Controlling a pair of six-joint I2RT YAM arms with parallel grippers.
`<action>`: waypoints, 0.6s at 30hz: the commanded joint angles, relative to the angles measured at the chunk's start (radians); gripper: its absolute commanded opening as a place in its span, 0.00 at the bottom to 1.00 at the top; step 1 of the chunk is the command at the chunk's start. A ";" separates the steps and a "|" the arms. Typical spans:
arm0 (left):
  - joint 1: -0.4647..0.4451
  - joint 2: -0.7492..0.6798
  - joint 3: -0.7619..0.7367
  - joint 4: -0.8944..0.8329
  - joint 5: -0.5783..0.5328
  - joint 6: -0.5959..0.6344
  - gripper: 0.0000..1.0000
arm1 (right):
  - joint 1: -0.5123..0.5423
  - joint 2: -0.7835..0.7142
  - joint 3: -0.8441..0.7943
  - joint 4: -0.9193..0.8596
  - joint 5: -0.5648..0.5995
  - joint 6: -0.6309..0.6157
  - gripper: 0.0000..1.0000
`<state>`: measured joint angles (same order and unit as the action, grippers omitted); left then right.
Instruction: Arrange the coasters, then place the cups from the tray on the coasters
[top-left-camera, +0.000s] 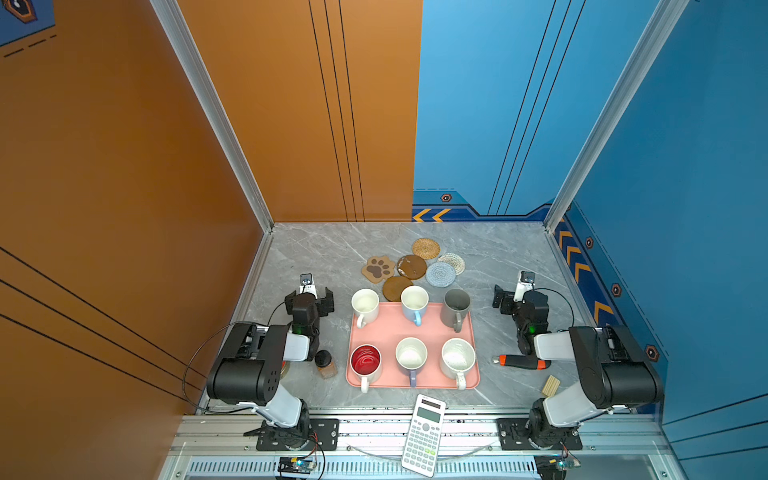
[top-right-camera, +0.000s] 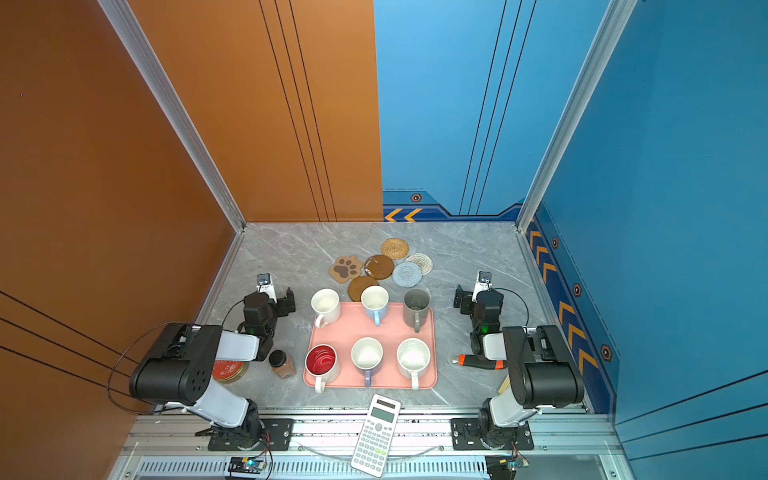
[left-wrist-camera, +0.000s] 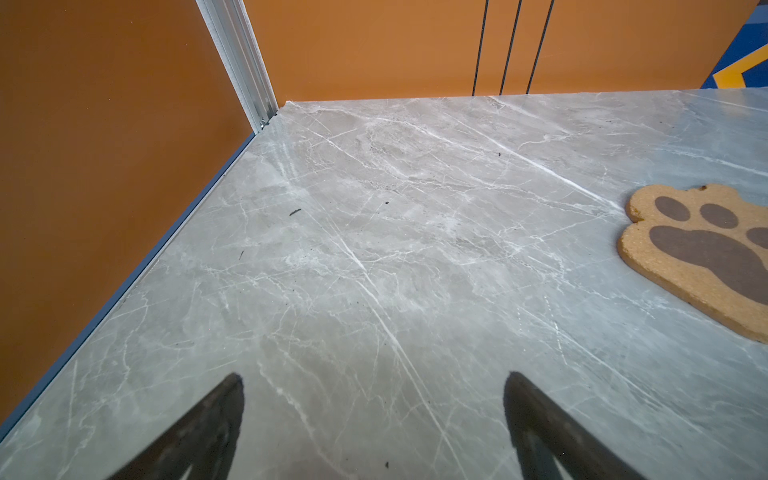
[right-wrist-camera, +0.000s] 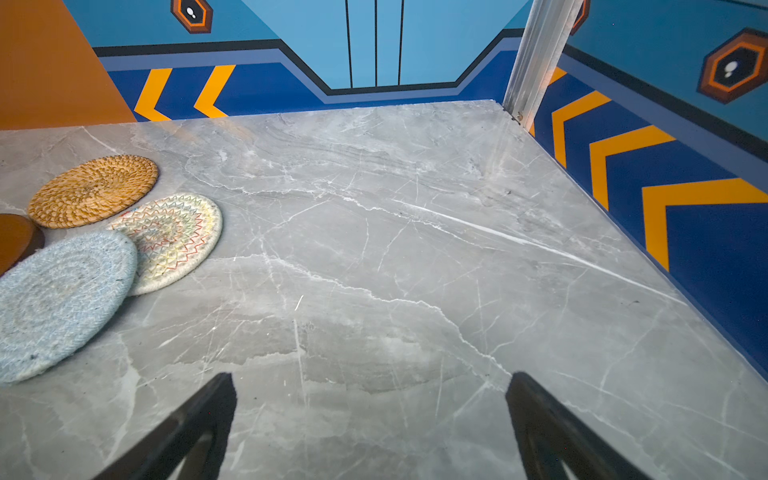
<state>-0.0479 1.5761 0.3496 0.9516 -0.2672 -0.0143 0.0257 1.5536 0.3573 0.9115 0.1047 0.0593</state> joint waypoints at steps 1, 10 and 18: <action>-0.004 -0.009 0.020 -0.001 0.014 0.014 0.98 | -0.004 -0.007 0.017 -0.005 -0.007 0.002 1.00; -0.004 -0.009 0.021 -0.001 0.015 0.014 0.98 | -0.004 -0.007 0.017 -0.004 -0.007 0.002 1.00; -0.007 -0.008 0.021 0.000 0.019 0.021 0.98 | -0.004 -0.007 0.017 -0.006 -0.007 0.002 1.00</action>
<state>-0.0479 1.5761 0.3496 0.9516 -0.2668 -0.0139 0.0257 1.5536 0.3573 0.9115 0.1047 0.0593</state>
